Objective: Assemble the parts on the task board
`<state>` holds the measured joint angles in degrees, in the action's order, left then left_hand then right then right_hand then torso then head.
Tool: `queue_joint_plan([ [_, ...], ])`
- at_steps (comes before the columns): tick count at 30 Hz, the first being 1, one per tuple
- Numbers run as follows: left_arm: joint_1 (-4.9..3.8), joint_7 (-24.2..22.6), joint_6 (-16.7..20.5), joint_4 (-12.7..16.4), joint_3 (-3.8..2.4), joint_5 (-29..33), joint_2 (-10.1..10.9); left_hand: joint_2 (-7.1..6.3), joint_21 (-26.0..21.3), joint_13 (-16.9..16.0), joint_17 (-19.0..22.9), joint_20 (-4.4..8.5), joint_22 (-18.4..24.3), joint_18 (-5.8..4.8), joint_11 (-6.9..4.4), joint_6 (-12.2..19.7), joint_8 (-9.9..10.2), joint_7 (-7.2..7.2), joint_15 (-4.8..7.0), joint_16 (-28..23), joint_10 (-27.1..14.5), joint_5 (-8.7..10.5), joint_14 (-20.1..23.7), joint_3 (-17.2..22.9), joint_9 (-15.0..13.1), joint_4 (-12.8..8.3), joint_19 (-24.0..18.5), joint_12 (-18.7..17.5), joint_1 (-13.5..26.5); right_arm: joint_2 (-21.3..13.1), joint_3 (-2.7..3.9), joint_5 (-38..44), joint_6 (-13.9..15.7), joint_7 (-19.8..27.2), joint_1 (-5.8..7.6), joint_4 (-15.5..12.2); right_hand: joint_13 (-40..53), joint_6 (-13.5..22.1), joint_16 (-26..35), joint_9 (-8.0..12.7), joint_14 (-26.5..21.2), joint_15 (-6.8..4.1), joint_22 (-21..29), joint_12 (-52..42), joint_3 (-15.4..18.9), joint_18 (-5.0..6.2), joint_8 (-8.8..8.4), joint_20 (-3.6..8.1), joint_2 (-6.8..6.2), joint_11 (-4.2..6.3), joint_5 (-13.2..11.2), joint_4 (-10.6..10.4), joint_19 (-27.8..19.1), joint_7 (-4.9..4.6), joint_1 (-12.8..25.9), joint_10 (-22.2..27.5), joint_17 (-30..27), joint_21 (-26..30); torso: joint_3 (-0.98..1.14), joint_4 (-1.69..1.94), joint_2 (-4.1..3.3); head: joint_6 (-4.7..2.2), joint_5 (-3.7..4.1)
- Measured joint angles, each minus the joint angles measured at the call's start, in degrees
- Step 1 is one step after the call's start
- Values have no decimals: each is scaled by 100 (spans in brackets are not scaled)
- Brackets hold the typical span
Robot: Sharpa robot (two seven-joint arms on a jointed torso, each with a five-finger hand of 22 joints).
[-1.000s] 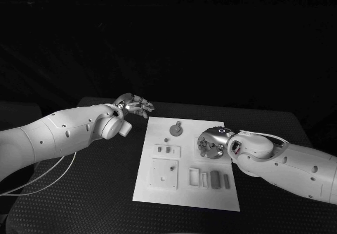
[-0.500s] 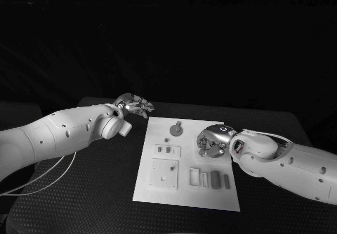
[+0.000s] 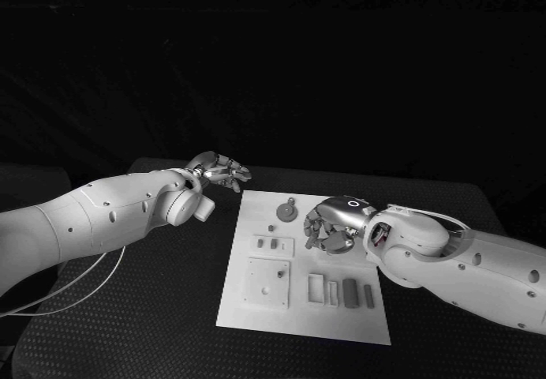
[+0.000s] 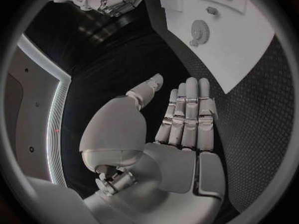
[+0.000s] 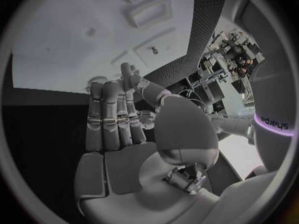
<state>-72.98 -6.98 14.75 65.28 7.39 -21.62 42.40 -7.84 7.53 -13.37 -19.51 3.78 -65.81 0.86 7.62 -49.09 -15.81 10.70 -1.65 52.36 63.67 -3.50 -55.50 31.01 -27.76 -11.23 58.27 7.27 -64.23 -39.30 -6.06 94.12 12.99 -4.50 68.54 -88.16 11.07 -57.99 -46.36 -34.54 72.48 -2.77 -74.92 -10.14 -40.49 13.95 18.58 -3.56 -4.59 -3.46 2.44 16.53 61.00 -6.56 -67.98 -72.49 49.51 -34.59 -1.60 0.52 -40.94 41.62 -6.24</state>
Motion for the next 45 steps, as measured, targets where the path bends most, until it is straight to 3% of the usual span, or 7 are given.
queue_joint_plan([
  [11, 0, -1, 4, -22, 0, 9, -12, 0, 0, 5, -6, 0, 0, 0, 0, 0, 0, 0, 0, 0, 0, 0, 0, 0, 0, 0, -1, 0, 0, 547, -27, -130, 26, 40, -238, -136, 0, 5, 0, -2, -1, 3, 1, -22, 1, 0, -2, -1, 0, -1, -3, 0, 0, -3, 0, 1, 5, 0, -4, -3, -2, 14, -33],
  [31, -6, 2, 2, 7, -1, 16, -48, 0, -23, 4, -10, -1, 0, 0, 0, 0, 0, 0, 0, 0, 0, 0, 0, 0, -1, 0, -1, 0, 0, 1117, -258, 208, 100, 97, -674, 95, 52, 0, -2, -4, -4, 9, -3, -21, -8, -1, 1, -2, 0, -1, 17, 25, -1, 2, 0, 4, 5, -21, -4, 5, -5, 64, -86],
  [45, -7, 3, -2, 10, -1, 20, -49, 0, -23, 8, -15, -1, 0, 0, 0, 0, 0, 0, -1, 0, 0, 0, 0, 0, 4, 0, -1, 0, 0, 1249, -273, 428, 118, 100, -821, 373, 76, -7, -12, -24, 21, 3, -2, -7, -19, -1, 0, 18, 0, -1, 17, 13, 21, 10, 0, 5, 9, -21, 4, 0, -3, 86, -105],
])
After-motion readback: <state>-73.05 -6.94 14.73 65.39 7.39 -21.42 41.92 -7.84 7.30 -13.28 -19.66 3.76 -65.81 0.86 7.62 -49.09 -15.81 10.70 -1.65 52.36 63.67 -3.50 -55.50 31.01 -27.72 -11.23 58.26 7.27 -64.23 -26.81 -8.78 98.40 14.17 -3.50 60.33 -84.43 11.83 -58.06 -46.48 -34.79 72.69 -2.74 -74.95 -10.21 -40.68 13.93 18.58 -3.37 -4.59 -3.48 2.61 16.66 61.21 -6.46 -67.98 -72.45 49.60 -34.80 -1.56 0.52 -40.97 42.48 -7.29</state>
